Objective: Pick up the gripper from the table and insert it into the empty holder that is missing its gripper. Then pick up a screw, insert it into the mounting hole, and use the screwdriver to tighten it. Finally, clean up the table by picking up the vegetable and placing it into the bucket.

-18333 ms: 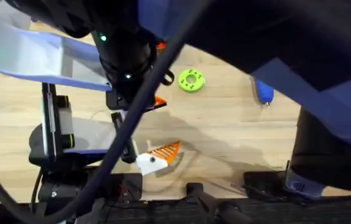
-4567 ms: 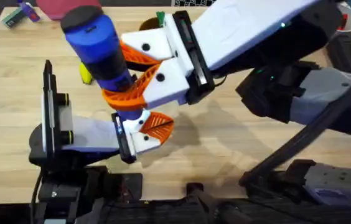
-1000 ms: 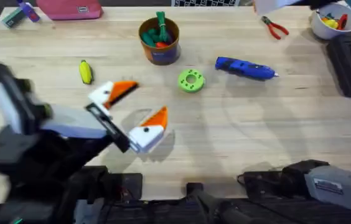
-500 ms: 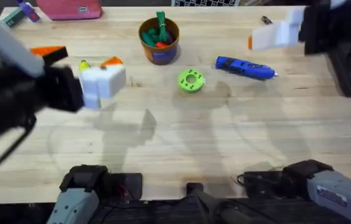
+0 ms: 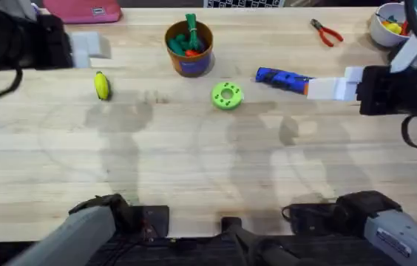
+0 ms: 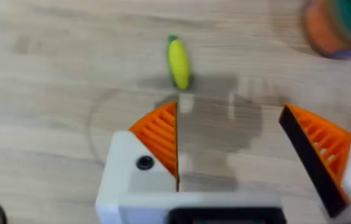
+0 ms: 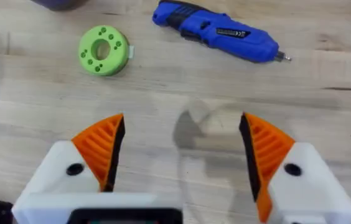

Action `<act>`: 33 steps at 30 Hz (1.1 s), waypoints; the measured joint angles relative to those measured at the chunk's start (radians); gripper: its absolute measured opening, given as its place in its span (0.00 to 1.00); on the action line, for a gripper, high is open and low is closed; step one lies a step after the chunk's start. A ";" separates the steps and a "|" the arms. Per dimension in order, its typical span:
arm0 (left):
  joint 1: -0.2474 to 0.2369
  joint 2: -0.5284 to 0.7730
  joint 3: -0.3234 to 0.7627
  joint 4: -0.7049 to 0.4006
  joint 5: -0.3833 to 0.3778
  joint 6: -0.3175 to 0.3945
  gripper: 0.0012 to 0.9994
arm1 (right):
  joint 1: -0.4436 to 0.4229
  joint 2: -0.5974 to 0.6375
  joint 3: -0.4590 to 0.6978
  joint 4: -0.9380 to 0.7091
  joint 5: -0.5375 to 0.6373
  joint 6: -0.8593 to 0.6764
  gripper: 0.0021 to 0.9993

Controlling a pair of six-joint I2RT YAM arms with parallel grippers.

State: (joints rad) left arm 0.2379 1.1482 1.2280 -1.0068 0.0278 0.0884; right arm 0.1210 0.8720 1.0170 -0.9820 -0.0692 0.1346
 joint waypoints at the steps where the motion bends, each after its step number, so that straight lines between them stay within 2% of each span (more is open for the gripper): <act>1: 0.031 0.057 0.022 -0.003 -0.002 -0.008 0.99 | -0.002 0.001 0.000 -0.001 0.000 0.000 0.99; 4: 0.104 0.245 0.108 -0.016 -0.002 -0.026 0.99 | -0.004 0.010 0.000 0.000 0.000 0.001 0.99; 8: 0.140 0.488 0.242 -0.059 -0.002 -0.038 0.99 | -0.004 0.040 0.000 -0.003 0.000 0.000 0.99; 13: 0.137 0.720 0.355 -0.065 0.002 -0.061 0.99 | -0.004 0.075 0.000 -0.013 0.000 0.001 0.99; 16: 0.133 0.812 0.385 -0.063 0.002 -0.078 0.99 | -0.004 0.094 0.000 -0.013 0.000 0.000 0.99; 26: 0.111 0.964 0.393 -0.056 0.001 -0.117 0.98 | -0.004 0.154 0.000 -0.013 0.000 0.000 0.99; 28: 0.104 0.966 0.401 -0.054 0.003 -0.123 0.89 | -0.004 0.161 0.000 -0.013 0.000 0.000 0.99; 31: 0.094 0.968 0.403 -0.053 0.003 -0.126 0.63 | -0.004 0.164 0.000 -0.017 0.000 0.001 1.00; 33: 0.090 0.968 0.403 -0.050 0.005 -0.128 0.32 | -0.004 0.164 0.000 -0.021 0.000 0.001 0.99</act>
State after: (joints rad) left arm 0.3281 2.1159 1.6306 -1.0573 0.0330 -0.0394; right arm 0.1165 1.0360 1.0168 -1.0030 -0.0692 0.1351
